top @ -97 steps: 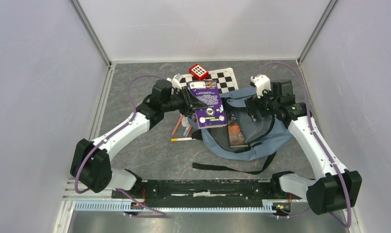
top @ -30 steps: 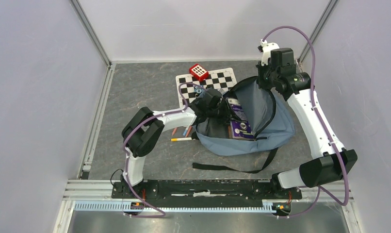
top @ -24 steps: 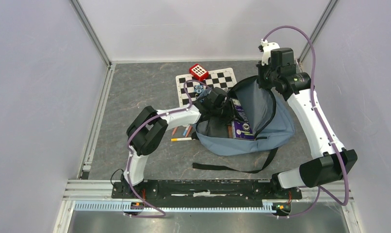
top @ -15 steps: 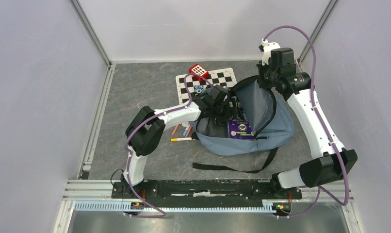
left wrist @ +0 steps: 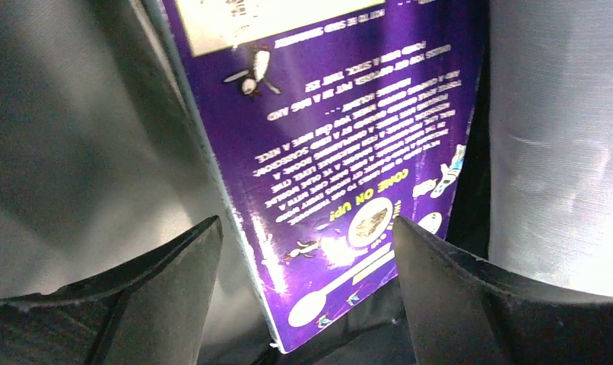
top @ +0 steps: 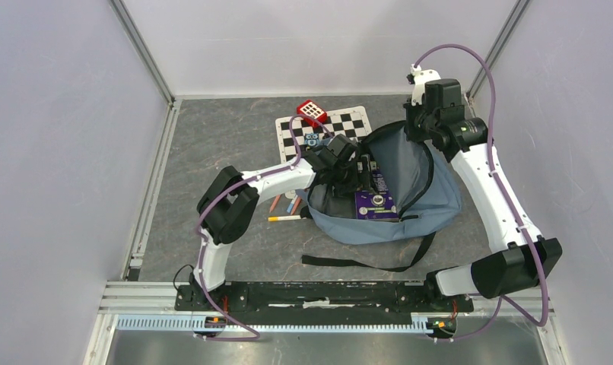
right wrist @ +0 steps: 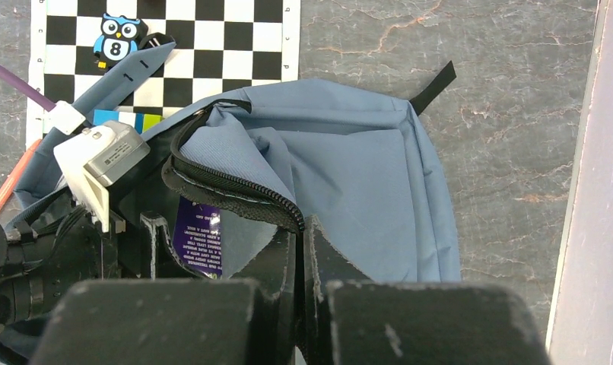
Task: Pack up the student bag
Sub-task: Place the book in the student bag.
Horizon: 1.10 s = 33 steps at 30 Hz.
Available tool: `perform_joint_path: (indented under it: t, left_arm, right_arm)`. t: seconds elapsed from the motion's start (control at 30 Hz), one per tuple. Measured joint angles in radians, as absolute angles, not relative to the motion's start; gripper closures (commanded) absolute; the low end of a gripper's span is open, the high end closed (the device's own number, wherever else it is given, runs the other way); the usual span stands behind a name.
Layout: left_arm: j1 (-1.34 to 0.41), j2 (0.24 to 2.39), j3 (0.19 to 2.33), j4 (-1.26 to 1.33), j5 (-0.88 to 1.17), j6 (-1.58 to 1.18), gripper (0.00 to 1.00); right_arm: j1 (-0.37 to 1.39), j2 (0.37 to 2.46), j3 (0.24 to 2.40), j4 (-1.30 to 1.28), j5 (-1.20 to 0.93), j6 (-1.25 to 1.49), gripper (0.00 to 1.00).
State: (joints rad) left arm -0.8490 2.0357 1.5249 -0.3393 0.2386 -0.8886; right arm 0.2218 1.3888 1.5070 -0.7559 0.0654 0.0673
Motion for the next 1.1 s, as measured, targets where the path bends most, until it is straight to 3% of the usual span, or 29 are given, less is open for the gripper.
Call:
perform_joint_path:
  t: [0.33, 0.47, 0.6, 0.87, 1.1]
  left_arm:
    - [-0.871, 2.086, 1.592, -0.31, 0.285, -0.875, 0.13]
    - [-0.878, 2.09, 1.6, -0.309, 0.29, -0.861, 0.02]
    - [-0.876, 2.08, 1.595, -0.324, 0.256, -0.815, 0.0]
    - [-0.853, 1.674, 1.353, -0.338, 0.016, -0.654, 0.0]
    - [-0.705, 1.392, 1.215, -0.335, -0.014, -0.651, 0.0]
  right_arm:
    - [0.222, 1.388, 1.501, -0.749, 0.065, 0.076, 1.0]
    - [0.222, 1.388, 1.501, -0.749, 0.065, 0.082, 1.0]
    - [0.222, 1.386, 1.5, -0.749, 0.066, 0.086, 1.0]
    - [0.236, 1.361, 1.466, -0.736, 0.065, 0.114, 1.0]
    - [0.324, 1.349, 1.42, -0.698, 0.09, 0.158, 1.0]
